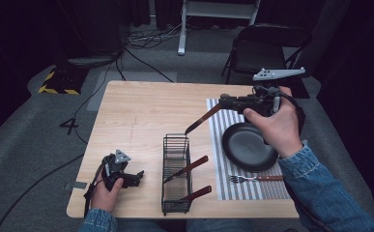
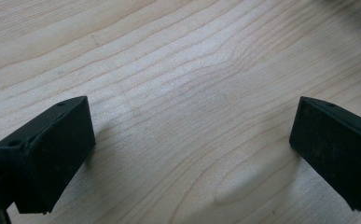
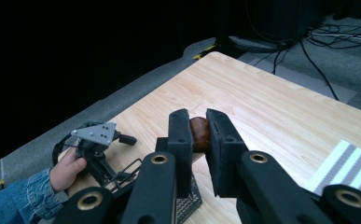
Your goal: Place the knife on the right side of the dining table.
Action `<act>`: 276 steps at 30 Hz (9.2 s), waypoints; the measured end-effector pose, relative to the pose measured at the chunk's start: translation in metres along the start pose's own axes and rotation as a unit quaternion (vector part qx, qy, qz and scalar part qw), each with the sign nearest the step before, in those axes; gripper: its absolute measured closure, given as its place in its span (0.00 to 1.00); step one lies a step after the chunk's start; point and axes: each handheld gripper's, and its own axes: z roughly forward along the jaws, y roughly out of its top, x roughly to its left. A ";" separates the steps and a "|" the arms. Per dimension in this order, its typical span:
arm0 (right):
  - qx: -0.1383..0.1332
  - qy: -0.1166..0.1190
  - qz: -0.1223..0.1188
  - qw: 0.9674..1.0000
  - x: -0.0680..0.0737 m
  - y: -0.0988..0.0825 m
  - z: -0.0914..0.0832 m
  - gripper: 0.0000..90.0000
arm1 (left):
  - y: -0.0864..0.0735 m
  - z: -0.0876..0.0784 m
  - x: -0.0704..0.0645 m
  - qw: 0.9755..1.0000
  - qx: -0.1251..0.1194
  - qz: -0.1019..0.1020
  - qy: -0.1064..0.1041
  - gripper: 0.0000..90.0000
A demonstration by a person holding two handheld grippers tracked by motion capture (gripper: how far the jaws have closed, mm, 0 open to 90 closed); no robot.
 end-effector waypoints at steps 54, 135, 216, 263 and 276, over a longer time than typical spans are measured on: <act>0.066 -0.145 0.113 0.981 -0.179 -0.042 0.050 0.90 | 0.000 0.000 0.001 1.000 -0.001 -0.008 0.008 0.00; 0.136 -0.336 0.131 0.923 -0.260 -0.140 0.069 0.39 | 0.000 0.000 0.001 1.000 -0.001 -0.010 0.008 0.00; 0.124 -0.323 0.121 0.930 -0.238 -0.130 0.047 0.43 | -0.001 0.000 0.001 1.000 -0.001 -0.011 0.008 0.00; 0.062 -0.057 -0.040 0.996 -0.020 -0.159 0.054 0.44 | -0.001 -0.001 0.001 1.000 0.000 -0.012 0.008 0.00; 0.083 -0.023 -0.045 0.995 0.010 -0.223 0.098 0.44 | -0.001 -0.001 0.001 1.000 0.000 -0.012 0.008 0.00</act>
